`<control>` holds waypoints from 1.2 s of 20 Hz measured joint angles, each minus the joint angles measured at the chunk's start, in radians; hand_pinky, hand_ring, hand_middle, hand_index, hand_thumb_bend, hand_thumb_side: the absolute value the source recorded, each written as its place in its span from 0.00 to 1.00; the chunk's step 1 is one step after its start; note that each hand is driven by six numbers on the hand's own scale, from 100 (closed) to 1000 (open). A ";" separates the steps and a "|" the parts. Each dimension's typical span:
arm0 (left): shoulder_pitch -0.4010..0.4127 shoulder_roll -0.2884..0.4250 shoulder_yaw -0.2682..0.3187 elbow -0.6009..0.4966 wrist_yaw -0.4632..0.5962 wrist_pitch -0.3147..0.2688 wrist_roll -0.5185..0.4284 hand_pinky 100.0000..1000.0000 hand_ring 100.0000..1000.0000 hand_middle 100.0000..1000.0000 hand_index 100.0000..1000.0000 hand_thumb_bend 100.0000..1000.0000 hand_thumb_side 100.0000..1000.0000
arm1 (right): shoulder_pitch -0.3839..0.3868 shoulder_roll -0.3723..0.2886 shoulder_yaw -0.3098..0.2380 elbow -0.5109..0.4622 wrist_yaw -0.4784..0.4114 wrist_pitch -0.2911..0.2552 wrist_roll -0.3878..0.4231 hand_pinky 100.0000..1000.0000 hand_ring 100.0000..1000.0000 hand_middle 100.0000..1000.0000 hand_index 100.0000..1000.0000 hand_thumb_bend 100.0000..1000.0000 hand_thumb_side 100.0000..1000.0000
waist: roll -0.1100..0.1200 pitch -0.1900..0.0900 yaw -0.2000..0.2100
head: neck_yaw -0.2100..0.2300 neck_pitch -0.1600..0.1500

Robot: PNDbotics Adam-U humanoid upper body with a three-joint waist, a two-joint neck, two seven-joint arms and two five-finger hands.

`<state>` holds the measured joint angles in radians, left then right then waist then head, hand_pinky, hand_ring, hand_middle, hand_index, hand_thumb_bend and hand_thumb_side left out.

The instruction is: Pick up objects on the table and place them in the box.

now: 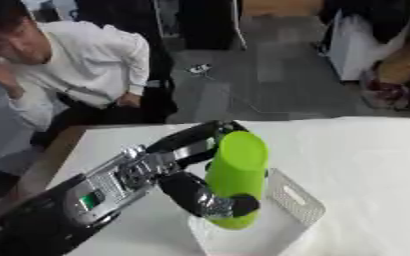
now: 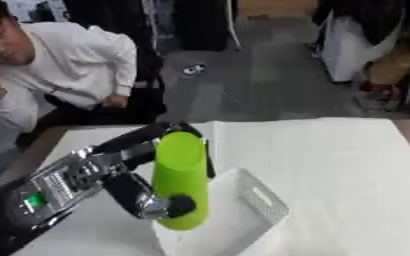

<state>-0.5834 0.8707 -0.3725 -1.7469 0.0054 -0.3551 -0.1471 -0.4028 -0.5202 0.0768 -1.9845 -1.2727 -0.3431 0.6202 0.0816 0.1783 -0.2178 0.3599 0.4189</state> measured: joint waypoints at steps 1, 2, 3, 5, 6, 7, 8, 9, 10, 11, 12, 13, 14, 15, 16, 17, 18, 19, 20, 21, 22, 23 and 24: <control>-0.007 -0.010 -0.005 0.023 -0.014 -0.009 0.001 0.00 0.00 0.05 0.34 0.00 0.60 | 0.000 0.000 0.000 0.000 0.000 0.002 0.001 0.10 0.23 0.46 0.58 0.00 0.62 | 0.000 0.000 -0.001 | 0.000 0.002; -0.013 -0.019 -0.009 0.045 -0.026 -0.017 0.003 0.00 0.00 0.05 0.34 0.00 0.60 | 0.000 0.000 0.000 0.000 -0.001 0.004 0.001 0.10 0.23 0.46 0.58 0.00 0.62 | 0.000 0.000 -0.002 | 0.000 0.006; -0.020 -0.027 -0.012 0.065 -0.036 -0.025 0.003 0.00 0.00 0.08 0.36 0.00 0.60 | 0.000 0.000 0.000 0.000 -0.001 0.005 0.001 0.10 0.23 0.46 0.58 0.00 0.61 | 0.001 0.000 -0.002 | 0.001 0.010; -0.032 -0.040 -0.018 0.103 -0.056 -0.042 0.001 0.00 0.00 0.13 0.39 0.00 0.61 | -0.001 0.000 0.000 0.000 -0.002 0.005 0.001 0.10 0.23 0.46 0.58 0.00 0.61 | 0.002 0.000 -0.006 | 0.001 0.017; -0.040 -0.046 -0.022 0.121 -0.068 -0.051 -0.002 0.00 0.00 0.15 0.41 0.00 0.63 | -0.002 0.000 0.000 0.000 -0.004 0.006 0.001 0.10 0.23 0.46 0.58 0.00 0.61 | 0.003 0.000 -0.007 | 0.001 0.018; -0.046 -0.051 -0.024 0.138 -0.081 -0.060 -0.005 0.00 0.00 0.22 0.46 0.00 0.68 | -0.004 0.000 0.000 0.000 -0.006 0.006 0.001 0.10 0.23 0.46 0.58 0.00 0.61 | 0.004 0.000 -0.007 | 0.001 0.018; -0.053 -0.055 -0.027 0.155 -0.092 -0.071 -0.009 0.00 0.00 0.22 0.46 0.00 0.68 | -0.008 0.000 0.000 0.000 -0.009 0.007 0.000 0.10 0.23 0.46 0.58 0.00 0.62 | 0.004 0.000 -0.007 | 0.001 0.018; -0.055 -0.059 -0.029 0.171 -0.104 -0.079 -0.015 0.00 0.28 0.51 0.66 0.00 0.94 | -0.011 0.000 0.000 0.000 -0.010 0.008 -0.001 0.10 0.23 0.46 0.58 0.00 0.61 | 0.004 0.000 -0.008 | 0.001 0.018; -0.057 -0.062 -0.032 0.187 -0.118 -0.088 -0.027 0.00 0.23 0.48 0.64 0.00 0.91 | -0.012 0.000 0.000 0.000 -0.011 0.009 -0.001 0.10 0.23 0.46 0.58 0.00 0.61 | 0.004 0.000 -0.008 | 0.001 0.018; -0.058 -0.065 -0.035 0.201 -0.133 -0.094 -0.042 0.42 0.68 0.80 0.81 0.00 1.00 | -0.014 0.000 0.000 0.000 -0.012 0.010 -0.002 0.10 0.23 0.46 0.58 0.00 0.61 | 0.004 0.000 -0.008 | 0.001 0.018; -0.060 -0.065 -0.037 0.214 -0.149 -0.099 -0.060 0.16 0.46 0.65 0.72 0.00 1.00 | -0.016 0.000 0.000 0.000 -0.013 0.010 -0.003 0.10 0.23 0.46 0.58 0.00 0.61 | 0.004 0.000 -0.009 | 0.001 0.018; -0.060 -0.065 -0.038 0.224 -0.161 -0.103 -0.078 0.65 0.86 0.95 0.93 0.00 1.00 | -0.018 0.000 -0.001 0.000 -0.015 0.011 -0.002 0.10 0.23 0.46 0.58 0.00 0.61 | 0.004 0.000 -0.010 | 0.001 0.018; -0.060 -0.066 -0.039 0.234 -0.172 -0.107 -0.097 0.61 0.83 0.92 0.91 0.00 1.00 | -0.018 0.000 -0.001 0.000 -0.017 0.012 -0.001 0.10 0.23 0.46 0.58 0.00 0.61 | 0.004 0.000 -0.010 | 0.001 0.018; -0.060 -0.068 -0.040 0.242 -0.179 -0.109 -0.115 0.80 0.96 1.00 1.00 0.01 1.00 | -0.018 0.000 -0.001 0.000 -0.018 0.013 -0.001 0.10 0.23 0.46 0.58 0.00 0.61 | 0.004 0.000 -0.010 | 0.001 0.018; -0.060 -0.071 -0.040 0.249 -0.184 -0.111 -0.133 0.81 0.97 1.00 1.00 0.01 1.00 | -0.018 0.000 -0.001 0.000 -0.018 0.014 0.000 0.10 0.23 0.46 0.58 0.00 0.61 | 0.004 0.000 -0.010 | 0.001 0.018; -0.060 -0.073 -0.040 0.255 -0.187 -0.113 -0.149 0.92 1.00 1.00 1.00 0.01 1.00 | -0.018 0.000 -0.001 0.000 -0.018 0.014 0.001 0.10 0.23 0.46 0.58 0.00 0.61 | 0.004 0.000 -0.010 | 0.001 0.018; -0.061 -0.073 -0.040 0.261 -0.186 -0.114 -0.163 0.92 1.00 1.00 1.00 0.02 1.00 | -0.018 0.000 -0.001 0.000 -0.018 0.014 0.001 0.10 0.23 0.46 0.58 0.00 0.61 | 0.004 0.000 -0.010 | 0.001 0.018; -0.061 -0.074 -0.040 0.267 -0.182 -0.115 -0.177 0.97 1.00 1.00 1.00 0.03 1.00 | -0.018 0.000 -0.001 0.000 -0.018 0.014 0.001 0.10 0.23 0.46 0.58 0.00 0.61 | 0.004 0.000 -0.010 | 0.001 0.018; -0.061 -0.074 -0.040 0.272 -0.176 -0.115 -0.190 0.95 1.00 1.00 1.00 0.03 1.00 | -0.018 0.000 -0.001 0.000 -0.018 0.014 0.001 0.10 0.23 0.46 0.58 0.00 0.61 | 0.004 0.000 -0.010 | 0.001 0.018; -0.061 -0.074 -0.040 0.276 -0.167 -0.114 -0.203 1.00 1.00 1.00 1.00 0.04 1.00 | -0.018 0.000 -0.001 0.000 -0.018 0.014 0.001 0.10 0.23 0.46 0.58 0.00 0.61 | 0.004 0.000 -0.010 | 0.001 0.018; -0.061 -0.074 -0.040 0.280 -0.159 -0.112 -0.214 0.98 1.00 1.00 1.00 0.04 1.00 | -0.018 0.000 -0.001 0.000 -0.018 0.014 0.001 0.10 0.23 0.46 0.58 0.00 0.61 | 0.004 0.000 -0.010 | 0.000 0.018; -0.061 -0.074 -0.040 0.284 -0.152 -0.110 -0.225 1.00 1.00 1.00 1.00 0.07 1.00 | -0.018 0.000 -0.001 0.000 -0.018 0.014 0.001 0.10 0.23 0.46 0.58 0.00 0.61 | 0.004 0.000 -0.010 | 0.000 0.018; -0.062 -0.074 -0.040 0.287 -0.146 -0.109 -0.233 1.00 1.00 1.00 1.00 0.07 1.00 | -0.018 0.000 -0.001 0.000 -0.018 0.014 0.001 0.10 0.23 0.46 0.58 0.00 0.61 | 0.004 0.000 -0.010 | 0.000 0.018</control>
<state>-0.6449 0.7970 -0.4125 -1.4602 -0.1410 -0.4640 -0.3805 -0.4205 -0.5200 0.0760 -1.9845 -1.2909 -0.3290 0.6209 0.0861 0.1782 -0.2281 0.3603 0.4372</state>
